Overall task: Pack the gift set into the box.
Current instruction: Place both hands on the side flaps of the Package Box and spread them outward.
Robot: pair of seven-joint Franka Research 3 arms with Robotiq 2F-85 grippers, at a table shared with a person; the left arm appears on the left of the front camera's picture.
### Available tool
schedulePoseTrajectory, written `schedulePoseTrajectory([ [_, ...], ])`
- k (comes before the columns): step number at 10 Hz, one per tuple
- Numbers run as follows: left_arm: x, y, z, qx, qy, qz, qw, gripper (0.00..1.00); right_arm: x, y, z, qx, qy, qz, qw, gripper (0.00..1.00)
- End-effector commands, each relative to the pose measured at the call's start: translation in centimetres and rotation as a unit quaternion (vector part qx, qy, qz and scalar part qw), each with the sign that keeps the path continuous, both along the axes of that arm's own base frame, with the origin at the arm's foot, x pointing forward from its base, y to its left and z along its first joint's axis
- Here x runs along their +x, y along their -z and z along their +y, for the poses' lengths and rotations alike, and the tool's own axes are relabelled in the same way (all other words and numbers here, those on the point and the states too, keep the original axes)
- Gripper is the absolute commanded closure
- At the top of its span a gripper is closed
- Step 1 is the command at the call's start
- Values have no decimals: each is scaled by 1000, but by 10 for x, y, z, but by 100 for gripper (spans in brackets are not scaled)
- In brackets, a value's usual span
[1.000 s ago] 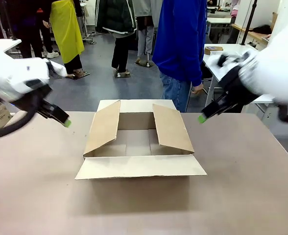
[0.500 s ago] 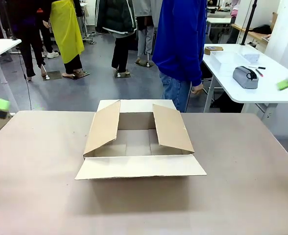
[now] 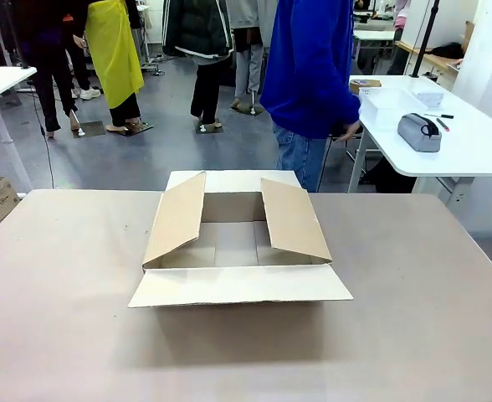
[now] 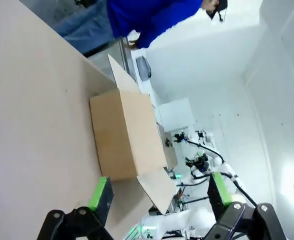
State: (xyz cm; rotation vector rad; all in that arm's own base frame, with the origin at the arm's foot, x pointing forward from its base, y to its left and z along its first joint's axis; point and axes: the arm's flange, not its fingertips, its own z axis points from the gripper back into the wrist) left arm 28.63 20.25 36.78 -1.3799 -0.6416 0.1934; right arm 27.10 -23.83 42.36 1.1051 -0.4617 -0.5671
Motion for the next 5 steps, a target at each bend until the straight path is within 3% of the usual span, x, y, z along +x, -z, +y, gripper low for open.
schedulePoseTrajectory([
  [1, -6, -27, -18, 48, 67, -44, 996, 0, 3, -37, 26, -39, -41, -12, 998, 0],
  [5, -6, -27, -18, 48, 67, -44, 996, 0, 3, -37, 26, -39, -41, -12, 998, 0],
])
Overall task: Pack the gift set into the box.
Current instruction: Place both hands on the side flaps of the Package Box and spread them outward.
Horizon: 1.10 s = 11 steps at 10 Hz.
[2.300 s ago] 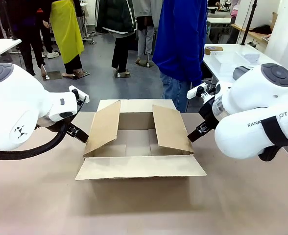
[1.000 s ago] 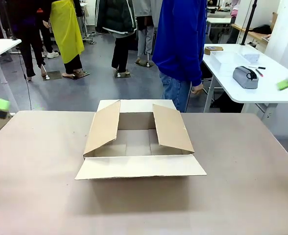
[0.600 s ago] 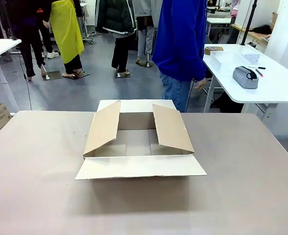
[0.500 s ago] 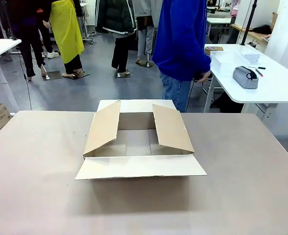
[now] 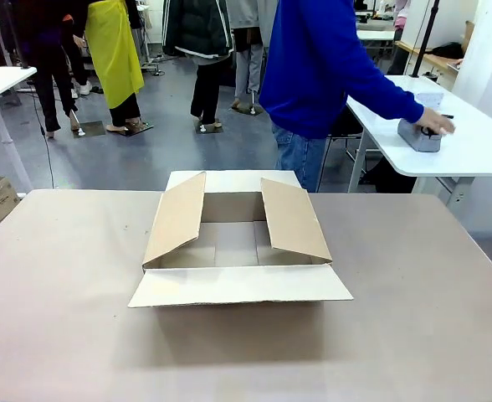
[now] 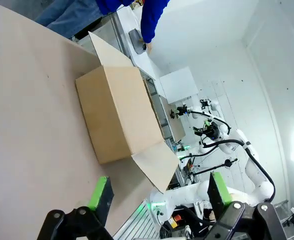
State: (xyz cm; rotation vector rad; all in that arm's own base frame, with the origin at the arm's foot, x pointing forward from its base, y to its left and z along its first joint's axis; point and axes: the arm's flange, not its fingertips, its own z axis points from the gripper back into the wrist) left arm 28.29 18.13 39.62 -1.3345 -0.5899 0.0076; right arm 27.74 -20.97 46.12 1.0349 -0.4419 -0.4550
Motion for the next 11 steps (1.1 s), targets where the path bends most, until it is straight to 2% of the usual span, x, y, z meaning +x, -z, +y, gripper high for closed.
schedulePoseTrajectory([
  [1, 3, 2, -2, -3, 1, 1, 1000, 0, 2, 1, 1, 0, -1, 0, 1000, 0],
  [2, 12, -23, -34, 45, 24, 4, 999, 0, 20, -12, 54, -84, -38, 14, 996, 0],
  [3, 22, -48, -80, 115, 32, 12, 993, 0, 36, -22, 120, -168, -74, 13, 983, 0],
  [4, 27, -63, -128, 205, 8, 29, 978, 0, 45, -24, 187, -208, -135, -9, 969, 0],
  [5, 26, -71, -187, 282, 51, 22, 958, 0, 49, -13, 255, -239, -199, -20, 950, 0],
  [6, 30, -68, -233, 337, 85, 22, 937, 0, 47, -1, 301, -272, -224, -32, 935, 0],
  [7, 35, -62, -266, 353, 84, 8, 932, 0, 42, 5, 329, -258, -268, -48, 927, 0],
  [8, 36, -65, -258, 316, 166, 5, 934, 0, 39, 3, 322, -300, -262, -62, 915, 0],
  [9, 64, -105, -229, 323, 67, -5, 944, 0, 54, -29, 323, -265, -257, -25, 929, 0],
  [10, 64, -105, -229, 323, 67, -5, 944, 0, 50, -20, 355, -289, -280, -33, 915, 0],
  [11, 58, -95, -279, 341, 115, -4, 933, 0, 45, -17, 368, -256, -322, -113, 905, 0],
])
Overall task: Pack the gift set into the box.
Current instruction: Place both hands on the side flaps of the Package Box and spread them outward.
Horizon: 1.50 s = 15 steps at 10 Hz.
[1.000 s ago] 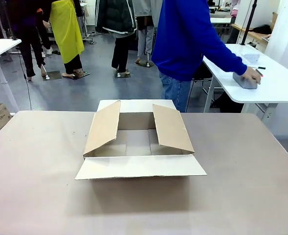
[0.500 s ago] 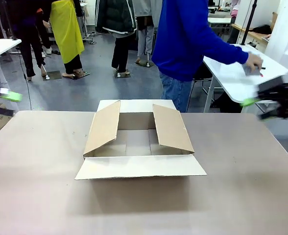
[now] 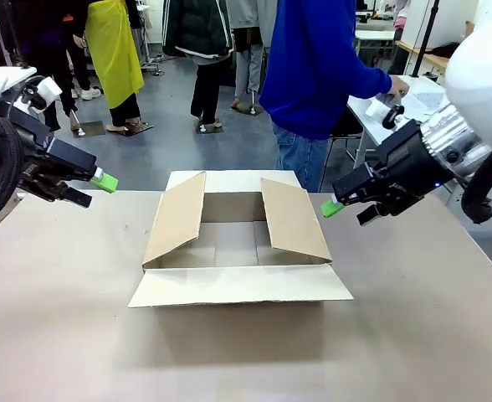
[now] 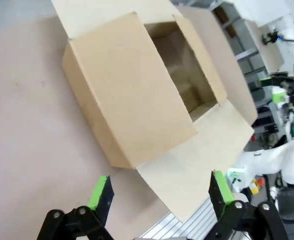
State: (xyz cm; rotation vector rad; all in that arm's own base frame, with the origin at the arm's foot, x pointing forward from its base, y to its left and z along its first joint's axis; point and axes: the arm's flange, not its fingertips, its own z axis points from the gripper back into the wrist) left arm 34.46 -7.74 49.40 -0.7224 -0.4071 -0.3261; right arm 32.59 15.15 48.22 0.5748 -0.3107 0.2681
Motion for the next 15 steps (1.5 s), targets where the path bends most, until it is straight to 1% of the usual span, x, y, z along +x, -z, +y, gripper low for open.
schedulePoseTrajectory([
  [1, -3, 2, -30, 25, 9, -2, 1000, 0, -11, 11, 24, 29, -40, -64, 997, 0],
  [2, 1, -5, -47, 57, -16, -8, 998, 0, -22, 16, 40, 39, -11, -107, 993, 0],
  [3, 4, -13, -63, 86, -22, -22, 996, 0, -34, 26, 53, 23, 23, -151, 988, 0],
  [4, 11, -22, -81, 112, -30, -32, 993, 0, -44, 35, 53, -15, 36, -129, 991, 0],
  [5, 19, -30, -101, 126, -38, -40, 991, 0, -47, 41, 50, -34, 73, -132, 988, 0],
  [6, 29, -38, -123, 135, -37, -38, 989, 0, -53, 45, 48, -24, 65, -132, 989, 0],
  [7, 40, -46, -149, 171, -47, -39, 983, 0, -52, 48, 48, -33, 67, -109, 991, 0],
  [8, 47, -50, -171, 223, -81, -44, 970, 0, -13, 11, 79, -25, 41, -137, 989, 0],
  [9, 51, -50, -191, 274, -96, -31, 956, 0, -13, 11, 79, -25, 41, -137, 989, 0],
  [10, 47, -51, -194, 326, -122, 10, 937, 0, -13, 11, 79, -25, 41, -137, 989, 0],
  [11, 42, -42, -172, 214, -67, -58, 973, 0, -13, 11, 79, -25, 41, -137, 989, 0],
  [12, 42, -42, -172, 214, -67, -58, 973, 0, -13, 11, 79, -25, 41, -137, 989, 0],
  [13, 47, -39, -185, 266, -97, -44, 958, 0, -13, 11, 79, -25, 41, -137, 989, 0],
  [14, 51, -33, -201, 298, -81, -21, 951, 0, -13, 11, 79, -25, 41, -137, 989, 0],
  [15, 59, -27, -219, 320, -130, -8, 938, 0, -13, 11, 79, -25, 41, -137, 989, 0],
])
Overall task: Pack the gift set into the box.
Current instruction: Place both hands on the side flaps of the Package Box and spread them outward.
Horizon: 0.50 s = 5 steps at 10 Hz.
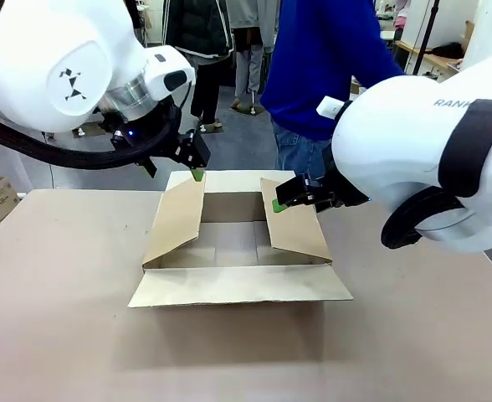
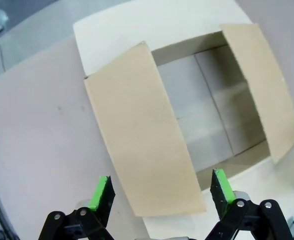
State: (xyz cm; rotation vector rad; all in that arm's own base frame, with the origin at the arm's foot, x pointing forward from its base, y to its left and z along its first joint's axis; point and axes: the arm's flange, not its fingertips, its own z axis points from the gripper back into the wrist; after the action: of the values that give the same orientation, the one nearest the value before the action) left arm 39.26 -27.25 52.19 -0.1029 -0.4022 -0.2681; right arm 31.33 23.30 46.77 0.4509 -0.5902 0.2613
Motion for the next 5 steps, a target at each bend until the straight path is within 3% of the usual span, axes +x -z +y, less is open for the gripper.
schedulePoseTrajectory([
  [1, 19, 8, -38, 54, -51, 31, 997, 0, 0, -3, -3, 9, -9, -1, 1000, 0],
  [3, 35, 29, -59, 59, -96, 56, 992, 0, 0, -3, -3, 9, -9, -1, 1000, 0],
  [5, 51, 44, -73, 89, -161, 45, 982, 0, 0, -3, -3, 9, -9, -1, 1000, 0],
])
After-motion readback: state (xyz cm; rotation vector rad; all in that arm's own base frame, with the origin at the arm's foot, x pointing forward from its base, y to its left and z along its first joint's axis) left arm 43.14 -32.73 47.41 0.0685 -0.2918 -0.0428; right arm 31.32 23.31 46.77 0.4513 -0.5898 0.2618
